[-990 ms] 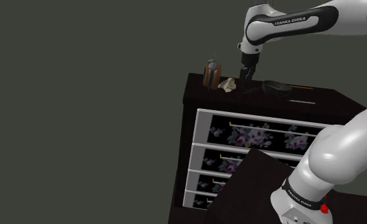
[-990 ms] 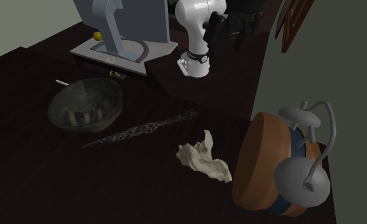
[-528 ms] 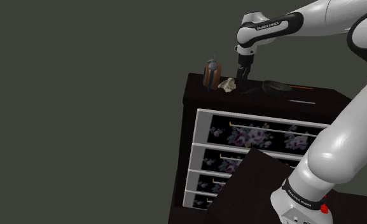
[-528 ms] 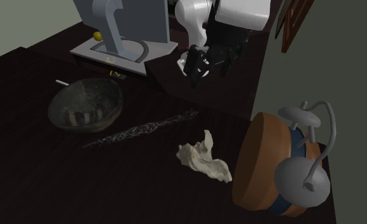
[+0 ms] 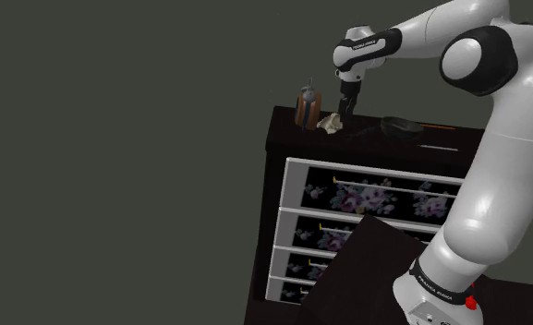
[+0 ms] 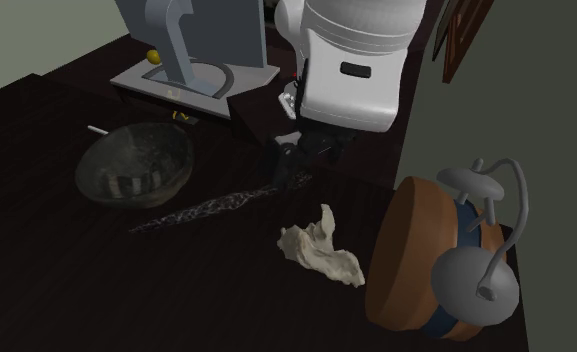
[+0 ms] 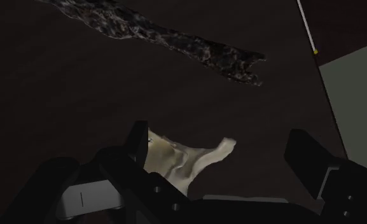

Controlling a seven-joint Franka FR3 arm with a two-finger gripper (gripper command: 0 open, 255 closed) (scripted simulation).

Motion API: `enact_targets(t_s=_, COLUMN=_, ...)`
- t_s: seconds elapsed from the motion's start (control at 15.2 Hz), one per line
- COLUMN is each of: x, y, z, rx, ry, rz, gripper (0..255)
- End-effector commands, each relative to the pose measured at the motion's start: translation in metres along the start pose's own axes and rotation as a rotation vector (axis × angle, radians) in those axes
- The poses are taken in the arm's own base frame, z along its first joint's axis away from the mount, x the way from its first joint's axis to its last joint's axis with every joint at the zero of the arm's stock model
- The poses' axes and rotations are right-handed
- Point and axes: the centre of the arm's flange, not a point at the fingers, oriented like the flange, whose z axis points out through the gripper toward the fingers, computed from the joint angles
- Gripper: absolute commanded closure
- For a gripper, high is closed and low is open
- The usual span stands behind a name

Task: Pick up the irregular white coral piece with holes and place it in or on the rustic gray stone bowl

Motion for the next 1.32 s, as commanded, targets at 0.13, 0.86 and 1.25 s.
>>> enact_targets(t_s=0.13, x=0.002, y=0.004, z=0.020, rx=0.000, ry=0.001, rz=-0.002, gripper=0)
enact_targets(t_s=0.86, x=0.002, y=0.004, z=0.039, rx=0.000, ry=0.000, rz=-0.002, gripper=0)
enact_targets(t_s=1.25, x=0.002, y=0.004, z=0.039, rx=0.000, ry=0.000, rz=-0.002, gripper=255)
